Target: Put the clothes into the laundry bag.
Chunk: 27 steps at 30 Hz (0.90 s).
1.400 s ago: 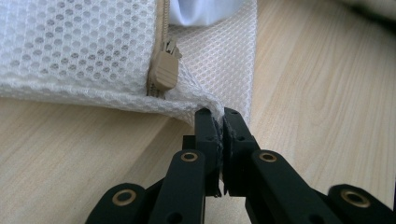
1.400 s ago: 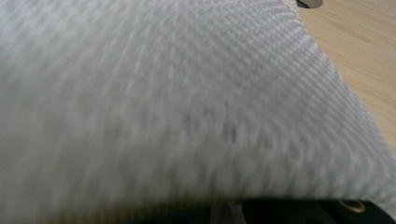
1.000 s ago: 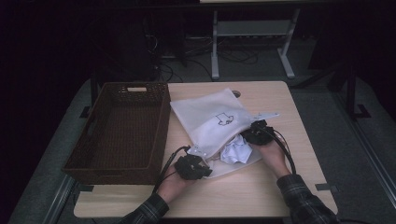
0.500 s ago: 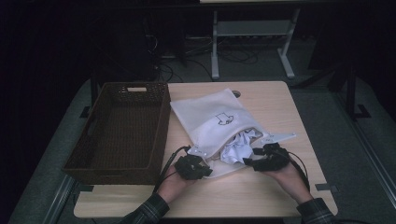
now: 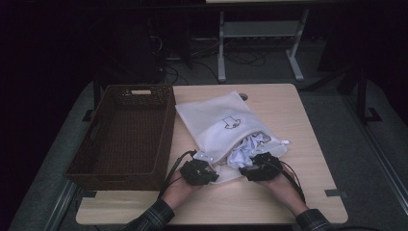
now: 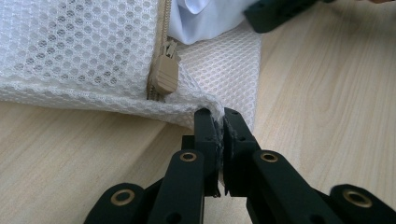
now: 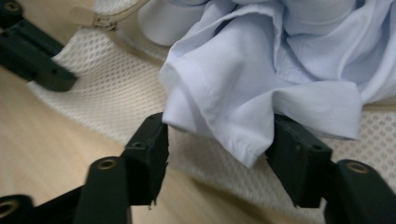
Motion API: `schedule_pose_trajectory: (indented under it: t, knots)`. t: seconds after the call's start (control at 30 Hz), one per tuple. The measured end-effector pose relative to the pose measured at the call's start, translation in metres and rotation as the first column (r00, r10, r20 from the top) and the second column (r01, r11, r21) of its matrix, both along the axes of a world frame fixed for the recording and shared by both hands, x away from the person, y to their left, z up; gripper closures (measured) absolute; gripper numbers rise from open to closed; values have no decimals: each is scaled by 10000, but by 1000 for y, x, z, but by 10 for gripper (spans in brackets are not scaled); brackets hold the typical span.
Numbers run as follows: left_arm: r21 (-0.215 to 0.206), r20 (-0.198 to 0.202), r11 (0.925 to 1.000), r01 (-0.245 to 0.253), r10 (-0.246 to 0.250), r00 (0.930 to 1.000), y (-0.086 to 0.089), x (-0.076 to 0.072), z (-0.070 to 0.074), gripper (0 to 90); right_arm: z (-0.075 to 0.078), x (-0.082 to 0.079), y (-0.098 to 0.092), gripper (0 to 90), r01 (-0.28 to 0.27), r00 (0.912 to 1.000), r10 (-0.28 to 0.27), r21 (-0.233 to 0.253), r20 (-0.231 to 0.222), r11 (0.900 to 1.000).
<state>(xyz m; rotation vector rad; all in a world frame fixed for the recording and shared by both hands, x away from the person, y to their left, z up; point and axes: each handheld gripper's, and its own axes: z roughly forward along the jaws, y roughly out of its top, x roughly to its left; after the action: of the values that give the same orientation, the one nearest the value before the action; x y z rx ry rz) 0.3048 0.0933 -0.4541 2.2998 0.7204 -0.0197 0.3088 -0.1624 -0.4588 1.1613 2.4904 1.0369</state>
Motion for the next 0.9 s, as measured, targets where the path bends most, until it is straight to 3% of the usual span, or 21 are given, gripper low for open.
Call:
schedule_pose_trajectory:
  t: [0.2, 0.37, 0.67, 0.9]
  knots:
    - [13, 2, 10000, 0, 0, 10000, 0, 0, 0, 864, -4, 4, 3, 654, 81, 9997, -71, -469, 219, 9989]
    - [23, 28, 10000, 14, -14, 10000, 0, 0, 0, 864, -6, 3, 1, 834, -75, 9993, 91, -424, 369, 9991]
    - [21, 74, 10000, 5, -5, 10000, 0, 0, 1, 864, -2, 5, 0, 851, -215, 9984, 235, -406, 510, 9989]
    - [18, 99, 10000, -30, 30, 9999, 1, 0, 2, 864, 5, 15, 1, 853, -176, 9970, 192, -221, 746, 9996]
